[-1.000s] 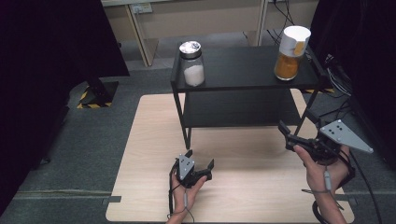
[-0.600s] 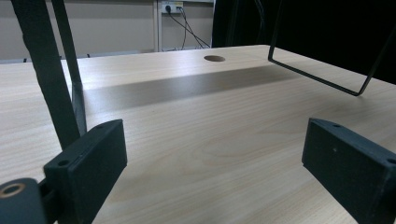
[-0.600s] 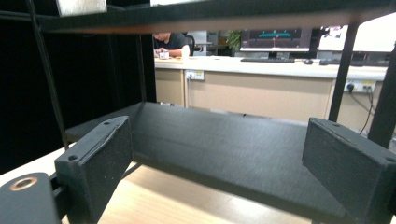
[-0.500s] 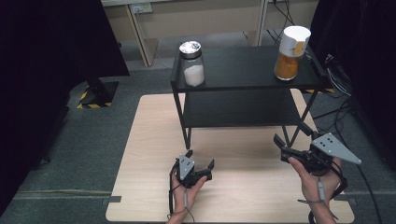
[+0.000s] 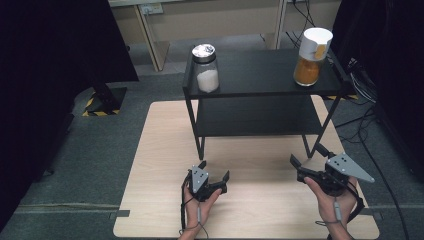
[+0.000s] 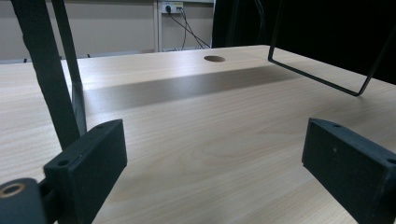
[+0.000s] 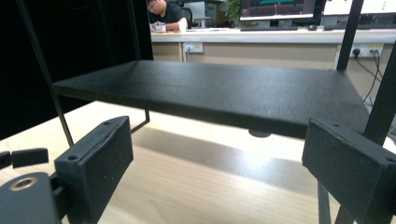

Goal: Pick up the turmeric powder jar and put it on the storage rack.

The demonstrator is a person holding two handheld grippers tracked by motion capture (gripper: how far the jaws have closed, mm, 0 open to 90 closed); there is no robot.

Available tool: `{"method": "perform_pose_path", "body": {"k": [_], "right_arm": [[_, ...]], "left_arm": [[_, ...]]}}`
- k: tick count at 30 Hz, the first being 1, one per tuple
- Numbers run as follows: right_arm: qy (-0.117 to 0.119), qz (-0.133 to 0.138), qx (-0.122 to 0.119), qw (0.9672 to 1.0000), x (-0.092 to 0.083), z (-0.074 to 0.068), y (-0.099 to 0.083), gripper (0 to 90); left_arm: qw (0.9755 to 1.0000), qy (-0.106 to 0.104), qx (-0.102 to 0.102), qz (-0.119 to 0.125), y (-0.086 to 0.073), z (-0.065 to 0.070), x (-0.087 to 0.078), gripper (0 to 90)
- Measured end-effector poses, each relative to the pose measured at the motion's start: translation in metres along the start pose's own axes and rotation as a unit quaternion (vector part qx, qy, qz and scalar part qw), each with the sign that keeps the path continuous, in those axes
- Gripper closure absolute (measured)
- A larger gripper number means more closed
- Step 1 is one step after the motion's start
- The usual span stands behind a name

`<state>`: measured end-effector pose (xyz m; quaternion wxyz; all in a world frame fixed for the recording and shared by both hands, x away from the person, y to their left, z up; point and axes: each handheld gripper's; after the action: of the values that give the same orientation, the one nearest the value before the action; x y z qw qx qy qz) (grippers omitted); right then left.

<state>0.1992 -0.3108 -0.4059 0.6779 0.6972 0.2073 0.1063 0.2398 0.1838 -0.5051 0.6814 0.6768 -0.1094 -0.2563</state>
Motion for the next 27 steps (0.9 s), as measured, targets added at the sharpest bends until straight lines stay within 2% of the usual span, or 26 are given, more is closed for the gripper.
{"method": "perform_pose_path", "body": {"k": [18, 27], "right_arm": [[0.006, -0.05, 0.012, 0.9987, 0.006, 0.002, -0.032, 9.1], [0.005, -0.058, 0.016, 0.9982, 0.006, 0.001, -0.048, 9.5]], "left_arm": [[1.0, 0.001, 0.001, 0.001, 0.0, 0.001, 0.0, 6.2], [1.0, 0.0, 0.001, 0.0, 0.0, 0.001, 0.0, 6.2]]}}
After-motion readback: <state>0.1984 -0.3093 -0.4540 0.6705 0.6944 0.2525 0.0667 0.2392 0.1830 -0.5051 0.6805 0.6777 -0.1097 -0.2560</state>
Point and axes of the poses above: each handheld gripper's, and its own axes: x roughly forward along the jaws, y roughly out of its top, z roughly to its right, and after that the axes turned 1 degree about x, right-handed
